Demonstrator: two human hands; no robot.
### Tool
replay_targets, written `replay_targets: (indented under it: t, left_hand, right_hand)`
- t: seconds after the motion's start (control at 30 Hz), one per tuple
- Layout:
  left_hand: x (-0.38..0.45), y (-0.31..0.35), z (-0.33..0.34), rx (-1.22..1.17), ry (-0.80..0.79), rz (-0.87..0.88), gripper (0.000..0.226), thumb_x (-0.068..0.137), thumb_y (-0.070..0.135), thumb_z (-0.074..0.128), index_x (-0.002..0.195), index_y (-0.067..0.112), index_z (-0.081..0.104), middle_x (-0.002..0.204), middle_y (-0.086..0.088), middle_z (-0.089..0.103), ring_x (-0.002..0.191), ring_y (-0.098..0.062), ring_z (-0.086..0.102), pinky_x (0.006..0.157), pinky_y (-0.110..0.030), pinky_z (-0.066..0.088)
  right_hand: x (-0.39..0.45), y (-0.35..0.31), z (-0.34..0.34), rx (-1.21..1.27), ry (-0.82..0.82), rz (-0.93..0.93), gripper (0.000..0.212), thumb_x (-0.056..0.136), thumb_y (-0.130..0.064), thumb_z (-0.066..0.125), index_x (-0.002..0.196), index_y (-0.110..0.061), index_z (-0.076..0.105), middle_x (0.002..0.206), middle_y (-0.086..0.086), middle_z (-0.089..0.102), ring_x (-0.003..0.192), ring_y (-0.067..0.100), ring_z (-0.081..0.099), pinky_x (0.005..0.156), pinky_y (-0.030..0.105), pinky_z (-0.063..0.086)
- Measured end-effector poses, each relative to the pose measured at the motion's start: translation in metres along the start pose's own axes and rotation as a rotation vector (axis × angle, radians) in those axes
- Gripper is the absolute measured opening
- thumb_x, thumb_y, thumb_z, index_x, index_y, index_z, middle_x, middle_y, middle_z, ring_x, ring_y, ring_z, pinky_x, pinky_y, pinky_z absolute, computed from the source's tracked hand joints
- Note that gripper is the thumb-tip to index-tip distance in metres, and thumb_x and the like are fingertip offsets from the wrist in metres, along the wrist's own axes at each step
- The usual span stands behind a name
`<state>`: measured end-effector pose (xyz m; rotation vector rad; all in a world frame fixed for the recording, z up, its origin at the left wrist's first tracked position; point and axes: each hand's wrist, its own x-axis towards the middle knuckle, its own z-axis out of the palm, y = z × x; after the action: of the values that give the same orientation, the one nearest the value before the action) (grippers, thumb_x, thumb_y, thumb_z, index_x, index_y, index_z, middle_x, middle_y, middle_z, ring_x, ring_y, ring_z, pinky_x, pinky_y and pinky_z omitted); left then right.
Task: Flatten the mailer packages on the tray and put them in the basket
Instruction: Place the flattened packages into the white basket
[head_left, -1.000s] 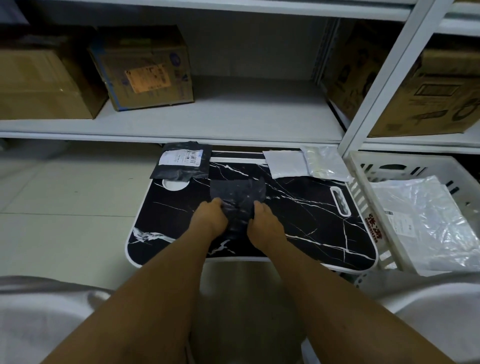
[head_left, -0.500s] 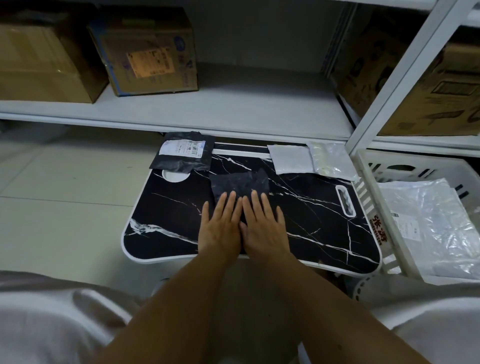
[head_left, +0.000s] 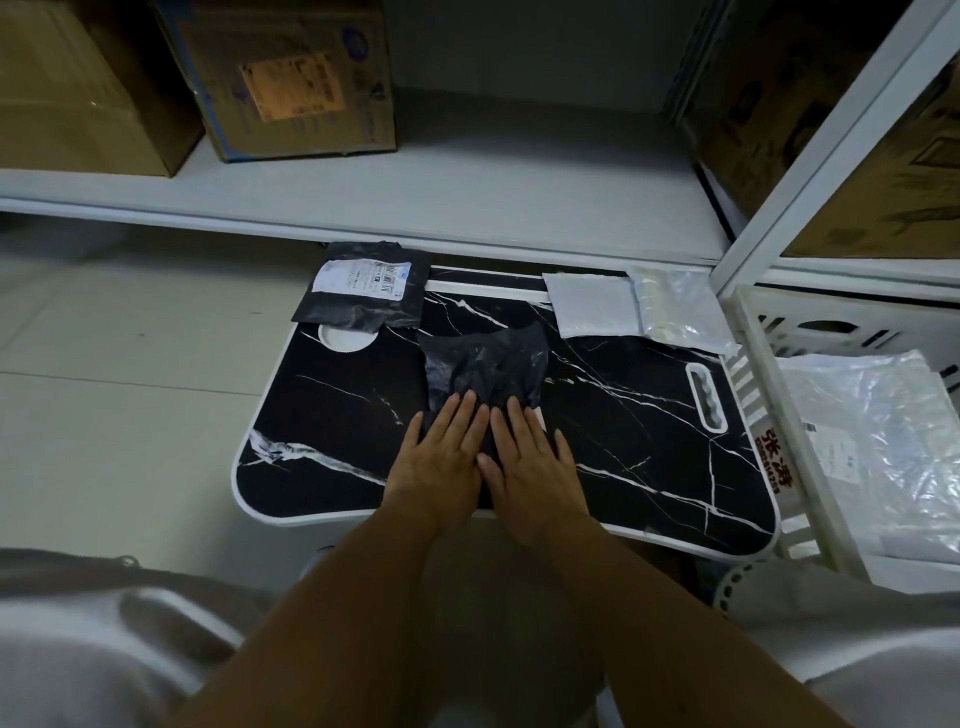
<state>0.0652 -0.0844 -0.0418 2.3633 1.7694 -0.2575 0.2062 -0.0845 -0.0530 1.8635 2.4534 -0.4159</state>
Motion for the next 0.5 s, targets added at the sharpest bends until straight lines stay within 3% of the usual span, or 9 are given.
replay_targets:
  t: [0.1, 0.17, 0.23, 0.27, 0.3, 0.37, 0.43, 0.5]
  left_hand:
    - [0.005, 0.0, -0.004, -0.015, 0.04, -0.005, 0.058, 0.102, 0.035, 0.021, 0.153, 0.02, -0.003, 0.16, 0.001, -0.015, 0.146, -0.015, -0.015, 0.119, -0.048, -0.001]
    - [0.012, 0.001, -0.01, -0.09, 0.154, -0.055, 0.047, 0.101, 0.029, 0.03, 0.147, 0.022, 0.028, 0.158, 0.001, 0.019, 0.147, -0.015, 0.014, 0.12, -0.046, 0.003]
    - [0.023, 0.005, -0.018, -0.085, 0.289, -0.062, 0.03, 0.097, 0.024, 0.037, 0.123, 0.022, 0.052, 0.133, 0.001, 0.053, 0.127, -0.018, 0.044, 0.117, -0.039, 0.015]
    - [0.03, 0.006, -0.022, -0.045, 0.329, -0.045, 0.027, 0.096, 0.022, 0.038, 0.117, 0.021, 0.054, 0.122, 0.001, 0.056, 0.117, -0.019, 0.047, 0.113, -0.036, 0.022]
    - [0.036, 0.006, -0.022, -0.019, 0.352, -0.031, 0.027, 0.095, 0.02, 0.037, 0.118, 0.019, 0.052, 0.118, -0.001, 0.055, 0.114, -0.021, 0.046, 0.109, -0.034, 0.026]
    - [0.043, 0.005, -0.019, 0.004, 0.32, -0.048, 0.041, 0.096, 0.022, 0.034, 0.135, 0.011, 0.04, 0.133, -0.008, 0.044, 0.126, -0.028, 0.036, 0.113, -0.038, 0.023]
    - [0.045, 0.001, -0.013, -0.028, 0.237, -0.08, 0.059, 0.1, 0.027, 0.03, 0.151, 0.006, 0.008, 0.158, -0.014, 0.01, 0.146, -0.032, 0.005, 0.12, -0.042, 0.009]
    - [0.043, -0.002, -0.01, -0.043, 0.127, -0.081, 0.064, 0.102, 0.03, 0.025, 0.151, 0.006, -0.008, 0.158, -0.014, -0.013, 0.146, -0.027, -0.014, 0.121, -0.041, 0.001]
  right_hand:
    - [0.005, -0.002, -0.007, 0.08, 0.074, 0.059, 0.068, 0.093, -0.055, 0.002, 0.151, -0.029, 0.025, 0.16, -0.004, 0.017, 0.147, 0.019, 0.016, 0.119, 0.048, 0.01]
    - [0.013, -0.006, -0.015, 0.04, 0.244, 0.037, 0.038, 0.1, -0.038, 0.033, 0.126, -0.024, 0.056, 0.135, 0.002, 0.054, 0.124, 0.026, 0.049, 0.108, 0.048, 0.03]
    - [0.024, -0.011, -0.022, -0.039, 0.399, 0.014, 0.011, 0.091, -0.021, 0.055, 0.097, -0.019, 0.064, 0.1, 0.003, 0.065, 0.098, 0.028, 0.059, 0.09, 0.043, 0.043]
    - [0.031, -0.012, -0.024, -0.044, 0.432, 0.027, 0.007, 0.087, -0.018, 0.059, 0.092, -0.018, 0.063, 0.095, 0.003, 0.064, 0.094, 0.027, 0.059, 0.085, 0.042, 0.045]
    - [0.036, -0.013, -0.027, -0.045, 0.45, 0.034, 0.009, 0.085, -0.016, 0.06, 0.094, -0.017, 0.062, 0.098, 0.004, 0.064, 0.097, 0.027, 0.058, 0.084, 0.041, 0.046]
    - [0.044, -0.012, -0.029, -0.028, 0.425, -0.003, 0.028, 0.089, -0.017, 0.055, 0.117, -0.013, 0.059, 0.127, 0.008, 0.057, 0.121, 0.03, 0.052, 0.097, 0.043, 0.043]
    - [0.049, -0.009, -0.026, -0.032, 0.253, -0.064, 0.052, 0.099, -0.023, 0.042, 0.149, -0.013, 0.03, 0.159, 0.007, 0.022, 0.148, 0.027, 0.015, 0.117, 0.044, 0.02]
    - [0.054, -0.002, -0.018, -0.043, 0.1, -0.083, 0.058, 0.103, -0.028, 0.028, 0.155, -0.017, 0.006, 0.163, 0.002, -0.002, 0.149, 0.021, -0.009, 0.121, 0.041, 0.004]
